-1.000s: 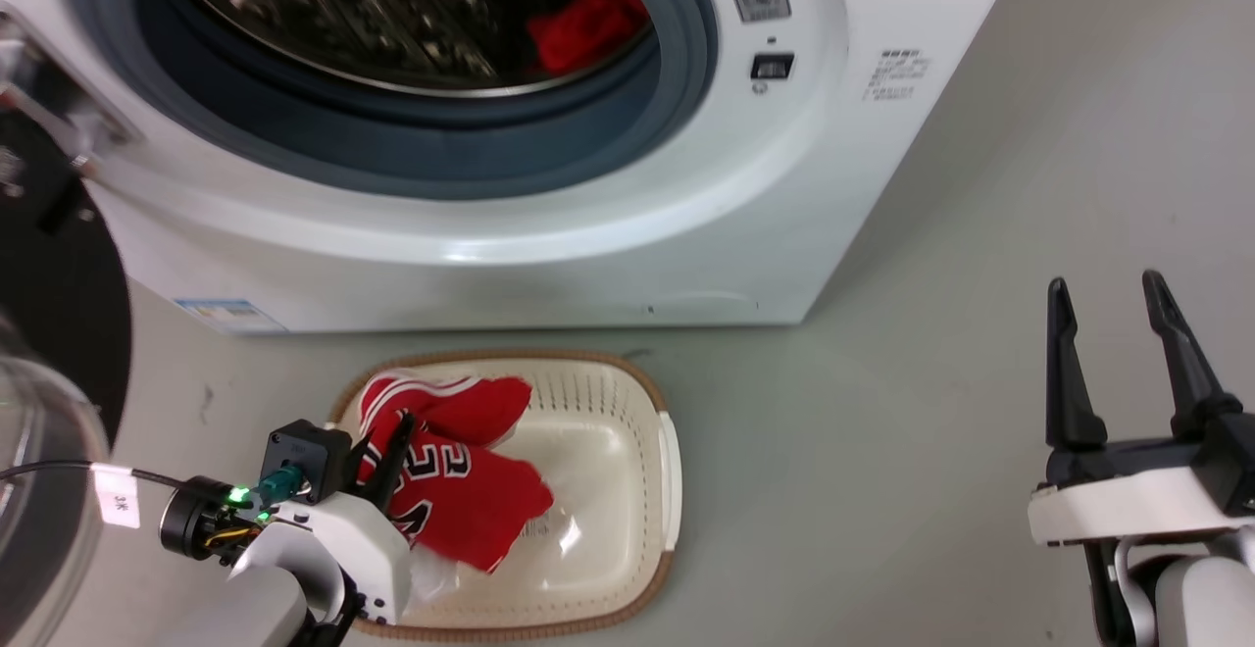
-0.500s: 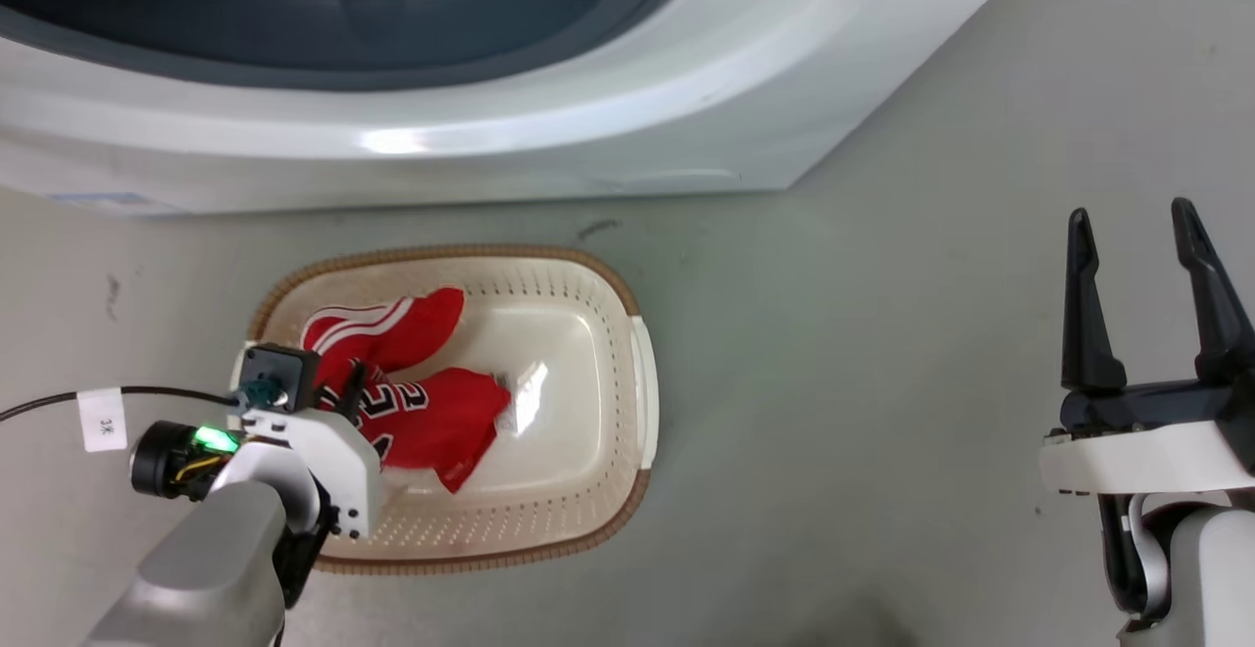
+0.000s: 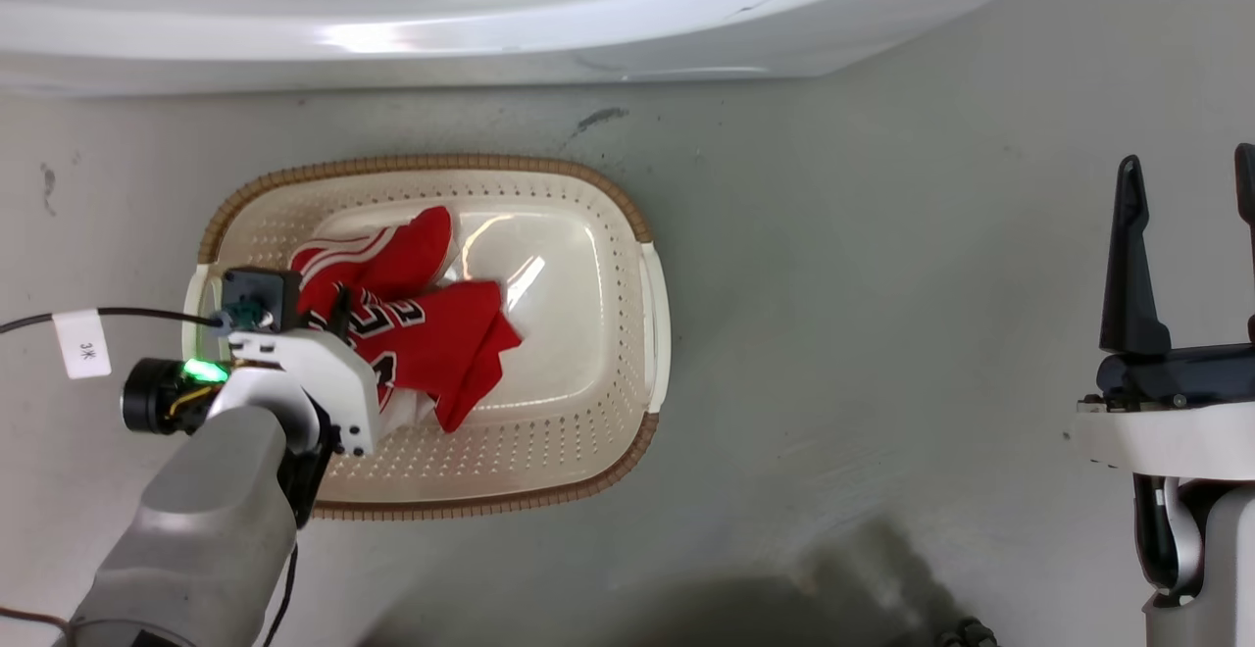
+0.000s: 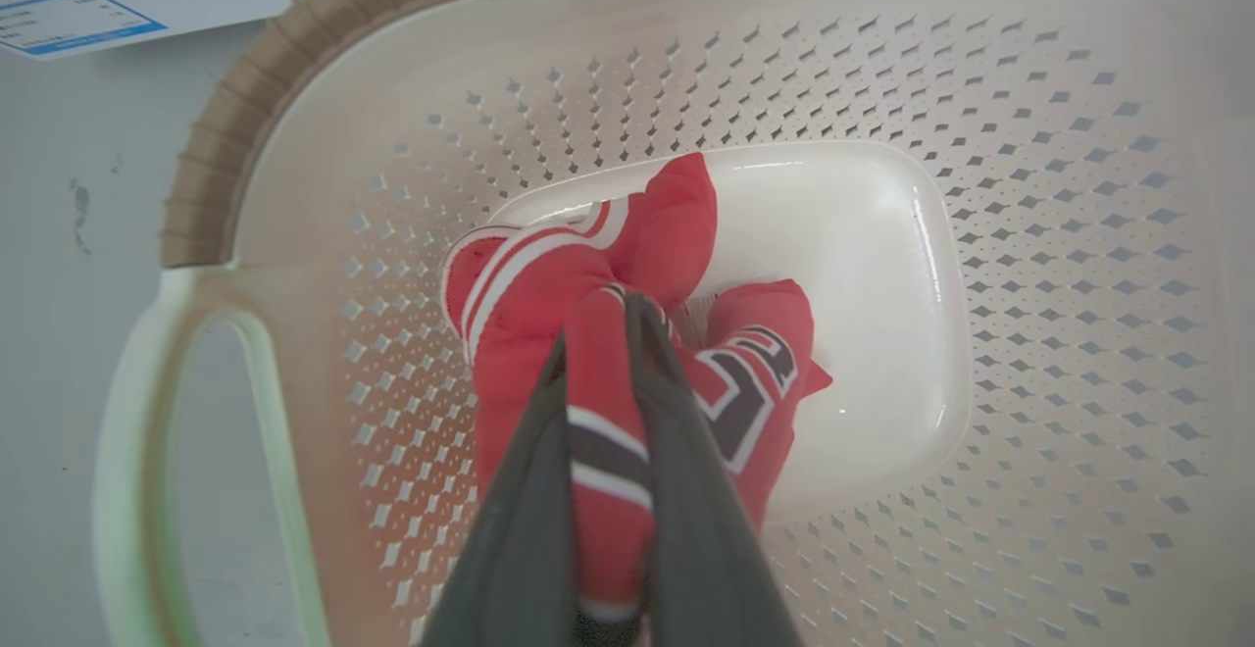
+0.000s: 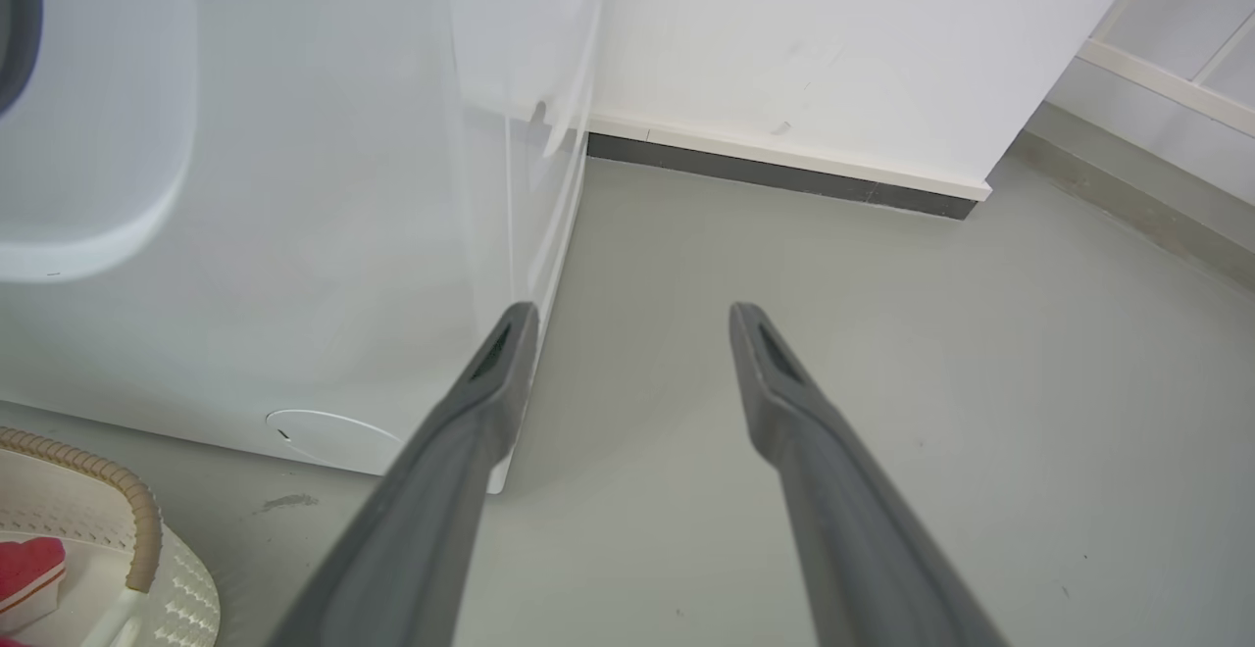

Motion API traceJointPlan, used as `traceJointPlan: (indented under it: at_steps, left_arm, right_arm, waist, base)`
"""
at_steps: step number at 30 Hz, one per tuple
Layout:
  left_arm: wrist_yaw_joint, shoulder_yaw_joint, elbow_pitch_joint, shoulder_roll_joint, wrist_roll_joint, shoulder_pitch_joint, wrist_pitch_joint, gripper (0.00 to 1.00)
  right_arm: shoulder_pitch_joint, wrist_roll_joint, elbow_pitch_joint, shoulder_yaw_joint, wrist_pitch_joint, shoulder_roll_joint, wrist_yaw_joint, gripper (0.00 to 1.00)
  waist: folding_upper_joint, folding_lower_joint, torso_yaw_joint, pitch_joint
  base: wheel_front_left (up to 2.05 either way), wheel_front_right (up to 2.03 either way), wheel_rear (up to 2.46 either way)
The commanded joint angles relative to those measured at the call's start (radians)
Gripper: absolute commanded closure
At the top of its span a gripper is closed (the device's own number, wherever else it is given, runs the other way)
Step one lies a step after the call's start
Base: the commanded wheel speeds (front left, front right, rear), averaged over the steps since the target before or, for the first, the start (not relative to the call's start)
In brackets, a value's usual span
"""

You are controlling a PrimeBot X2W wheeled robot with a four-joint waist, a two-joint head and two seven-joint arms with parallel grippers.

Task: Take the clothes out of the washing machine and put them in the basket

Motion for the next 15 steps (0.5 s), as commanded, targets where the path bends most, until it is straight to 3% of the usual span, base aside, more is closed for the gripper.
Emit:
traceJointPlan:
  at_steps: [1,8,9,10,15]
  left_arm:
    - [0.005,0.018,0.004,-0.005,0.011,-0.022,-0.003,1.00]
    - [0.001,0.057,0.035,-0.023,0.028,-0.029,-0.003,1.00]
    - [-0.002,0.057,0.041,-0.024,0.035,-0.030,-0.003,0.53]
    - [-0.001,0.061,0.046,-0.023,0.038,-0.031,-0.003,0.00]
    - [-0.006,0.081,0.060,-0.025,0.051,-0.005,-0.003,0.00]
  right_arm:
    - [-0.009,-0.009,-0.006,-0.005,-0.002,-0.001,-0.001,0.00]
    - [-0.013,-0.010,-0.004,-0.001,-0.002,-0.001,-0.001,0.00]
    - [-0.014,-0.009,-0.001,0.001,-0.002,-0.001,-0.001,0.00]
    - [-0.015,-0.008,0.001,0.003,-0.002,-0.001,-0.001,0.00]
    - [-0.019,-0.001,0.014,0.007,-0.002,-0.001,-0.001,0.00]
  waist:
    - [0.0000,-0.0002,0.009,0.027]
    - [0.0000,-0.0002,0.010,0.042]
    - [0.0000,-0.0002,0.009,0.040]
    - [0.0000,-0.0002,0.009,0.037]
    - [0.0000,-0.0002,0.007,0.005]
  base:
    - [0.00,0.00,0.00]
    - [0.00,0.00,0.00]
    - [0.00,0.00,0.00]
    - [0.00,0.00,0.00]
    - [0.00,0.00,0.00]
